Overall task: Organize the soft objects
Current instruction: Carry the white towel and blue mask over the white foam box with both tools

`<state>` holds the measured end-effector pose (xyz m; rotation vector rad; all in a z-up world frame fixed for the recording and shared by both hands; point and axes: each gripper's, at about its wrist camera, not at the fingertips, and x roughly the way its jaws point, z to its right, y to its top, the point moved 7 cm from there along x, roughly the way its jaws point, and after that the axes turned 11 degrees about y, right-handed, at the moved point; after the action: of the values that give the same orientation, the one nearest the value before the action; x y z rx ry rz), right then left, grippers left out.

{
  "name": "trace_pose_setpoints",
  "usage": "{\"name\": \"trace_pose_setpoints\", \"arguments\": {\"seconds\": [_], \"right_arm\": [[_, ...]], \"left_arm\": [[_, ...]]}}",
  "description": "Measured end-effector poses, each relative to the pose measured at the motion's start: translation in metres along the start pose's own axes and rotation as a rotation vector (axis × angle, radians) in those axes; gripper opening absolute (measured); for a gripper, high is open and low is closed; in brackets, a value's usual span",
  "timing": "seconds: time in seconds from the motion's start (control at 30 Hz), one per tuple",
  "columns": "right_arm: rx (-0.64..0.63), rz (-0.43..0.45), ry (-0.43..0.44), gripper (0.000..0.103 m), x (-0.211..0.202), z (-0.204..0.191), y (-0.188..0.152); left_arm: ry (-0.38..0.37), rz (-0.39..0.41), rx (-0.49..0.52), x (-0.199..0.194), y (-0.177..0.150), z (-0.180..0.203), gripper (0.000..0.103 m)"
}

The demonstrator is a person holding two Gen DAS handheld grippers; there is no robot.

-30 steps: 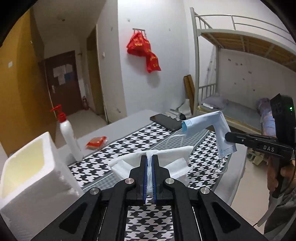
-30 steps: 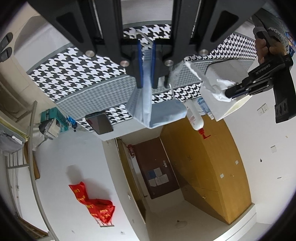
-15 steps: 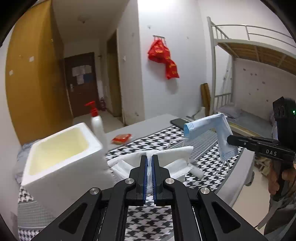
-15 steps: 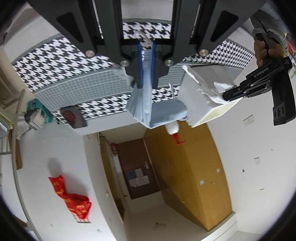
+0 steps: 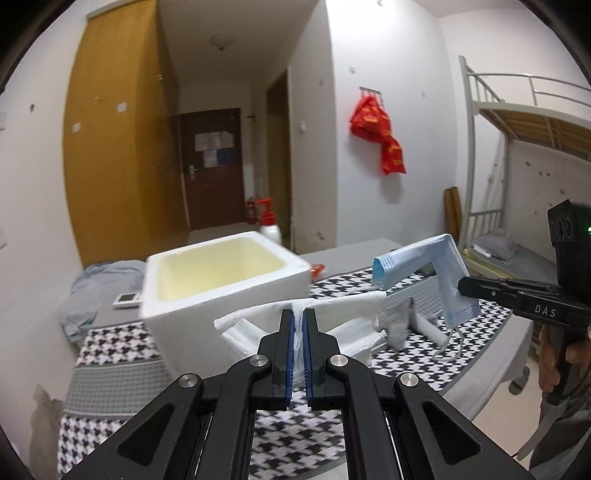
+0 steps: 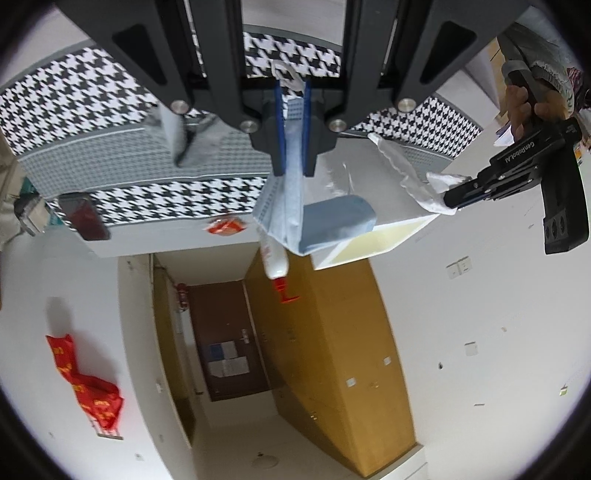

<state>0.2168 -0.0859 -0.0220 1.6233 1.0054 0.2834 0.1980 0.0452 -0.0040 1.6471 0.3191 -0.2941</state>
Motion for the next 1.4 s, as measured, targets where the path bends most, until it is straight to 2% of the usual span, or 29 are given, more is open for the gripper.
{"name": "trace_pose_setpoints", "arguments": {"seconds": [0.43,0.67,1.03,1.4], "right_arm": [[-0.063,-0.058,0.096,0.011,0.039,-0.042,0.001],[-0.075,-0.075,0.116,0.011,0.052,-0.053,0.002],[-0.101,-0.099,0.128,0.011,0.066,-0.064,0.007],[-0.172,-0.082,0.131,0.011,0.072,-0.081,0.042]], "left_arm": [[0.129,0.002,-0.092,-0.023,-0.016,-0.057,0.005],[0.180,0.004,-0.119,-0.030,-0.020,-0.078,0.005],[0.203,0.009,-0.125,-0.031,-0.017,-0.091,0.005],[0.234,0.050,-0.106,-0.037,0.012,-0.102,0.005]]}}
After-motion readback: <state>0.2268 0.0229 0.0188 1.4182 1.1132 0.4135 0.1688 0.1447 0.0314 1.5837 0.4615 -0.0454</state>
